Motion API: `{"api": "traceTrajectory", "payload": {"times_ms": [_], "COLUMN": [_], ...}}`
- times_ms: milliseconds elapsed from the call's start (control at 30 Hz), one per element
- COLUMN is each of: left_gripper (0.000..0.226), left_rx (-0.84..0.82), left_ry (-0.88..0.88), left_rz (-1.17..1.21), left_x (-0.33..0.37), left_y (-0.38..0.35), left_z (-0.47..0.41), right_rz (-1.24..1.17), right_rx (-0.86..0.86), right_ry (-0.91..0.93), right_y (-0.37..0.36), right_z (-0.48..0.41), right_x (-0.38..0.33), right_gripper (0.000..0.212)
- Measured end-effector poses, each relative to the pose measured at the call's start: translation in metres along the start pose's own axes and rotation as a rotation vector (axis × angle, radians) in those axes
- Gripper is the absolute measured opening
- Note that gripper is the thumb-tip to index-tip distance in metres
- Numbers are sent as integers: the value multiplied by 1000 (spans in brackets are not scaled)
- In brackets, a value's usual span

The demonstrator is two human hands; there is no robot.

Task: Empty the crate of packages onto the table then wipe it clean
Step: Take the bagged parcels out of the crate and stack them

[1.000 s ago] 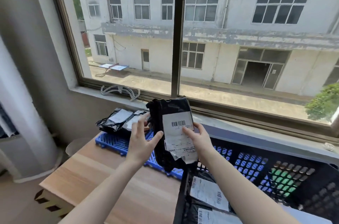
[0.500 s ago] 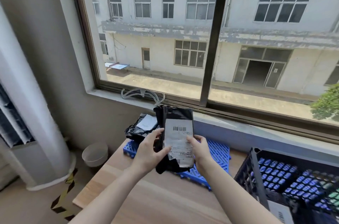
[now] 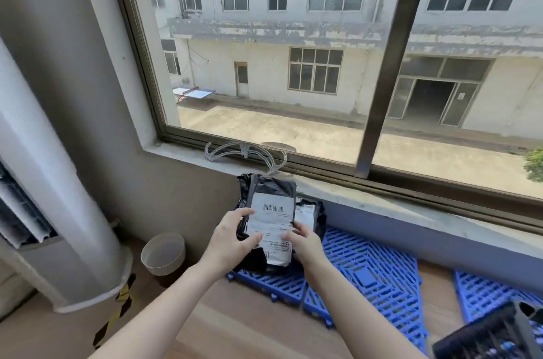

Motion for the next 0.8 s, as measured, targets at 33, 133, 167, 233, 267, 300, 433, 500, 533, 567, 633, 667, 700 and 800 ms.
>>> {"api": "traceTrajectory", "payload": {"times_ms": [33, 133, 167, 233, 267, 300, 433, 500, 533, 567, 633, 667, 700, 800], "left_gripper": [47, 46, 46, 46, 46, 46, 53, 62, 68, 75, 87, 89, 90, 97], "left_rx": [-6, -40, -54, -93, -120, -149, -260, -322, -357, -390, -434, -448, -458, -488], "left_ry": [4, 21, 29, 37, 38, 38, 44, 57, 67, 74, 67, 55, 44, 13], "left_rz": [-7, -16, -18, -24, -30, -39, -87, -118, -132, -143, -164, -176, -189, -223], "left_x": [-4, -18, -23, -33, -38, -44, -72, -90, -99, -108, -123, -130, -135, -148], "left_y": [1, -1, -3, -6, -7, -9, -17, -20, -22, -23, -26, -27, -28, -30], "left_z": [-11, -40, -47, -62, -69, -77, -105, -119, -126, -132, -144, -150, -157, -177], "right_rz": [4, 21, 30, 24, 23, 28, 100, 142, 164, 187, 229, 248, 271, 329], "right_rx": [-7, -4, -7, -11, -4, 6, 21, 28, 37, 48, 69, 72, 71, 69], "right_ry": [3, -7, -14, -23, -28, -31, -50, -58, -59, -54, -45, -53, -61, -84], "right_y": [-2, -7, -8, -12, -13, -15, -23, -28, -31, -34, -40, -43, -47, -56], "right_z": [-10, -41, -49, -65, -72, -79, -100, -110, -116, -122, -132, -137, -141, -154], "right_x": [0, 4, 7, 10, 12, 14, 24, 30, 34, 37, 44, 48, 51, 56], "right_gripper": [39, 41, 42, 42, 41, 42, 67, 74, 74, 73, 74, 75, 76, 79]}}
Point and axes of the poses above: each hand's wrist, its own z-axis away from the middle knuckle, its own y-axis out of the back of the hand, x = y × z, the point moved 2 cm from there along -z, towards the middle knuckle, and after that the axes turned 2 degrees about -z, right-handed, at the moved point
